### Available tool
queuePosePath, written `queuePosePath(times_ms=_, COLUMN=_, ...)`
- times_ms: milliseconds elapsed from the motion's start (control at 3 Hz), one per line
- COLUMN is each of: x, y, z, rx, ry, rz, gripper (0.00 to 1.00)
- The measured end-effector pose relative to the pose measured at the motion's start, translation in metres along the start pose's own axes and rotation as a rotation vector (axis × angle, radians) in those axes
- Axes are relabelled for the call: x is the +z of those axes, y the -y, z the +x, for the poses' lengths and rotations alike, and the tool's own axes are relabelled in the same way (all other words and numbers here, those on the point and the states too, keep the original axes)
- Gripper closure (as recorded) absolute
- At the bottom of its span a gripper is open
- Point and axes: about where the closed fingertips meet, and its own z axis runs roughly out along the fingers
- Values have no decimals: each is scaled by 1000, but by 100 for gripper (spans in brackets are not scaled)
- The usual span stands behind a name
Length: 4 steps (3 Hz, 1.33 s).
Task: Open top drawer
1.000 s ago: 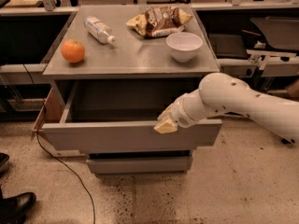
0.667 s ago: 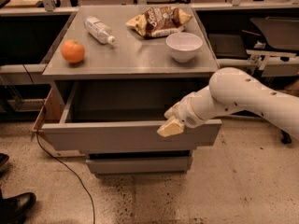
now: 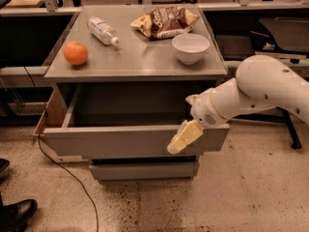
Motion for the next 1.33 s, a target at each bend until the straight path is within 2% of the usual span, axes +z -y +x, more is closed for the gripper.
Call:
queuePosePath(times_ms=333, x=0, y=0, z=0, rx=0, ry=0, rz=0, gripper=0)
queuePosePath(times_ms=667, x=13, y=7, z=-10, rx=-20, ry=24, rz=-6, gripper=0)
queuePosePath(times_ms=1000, x=30, y=20, z=-20, rx=-48, ry=44, rz=0, gripper=15)
queuePosePath(times_ms=1333, x=43, y=33, z=-26, rx=-62, ry=58, rz=12, gripper=39)
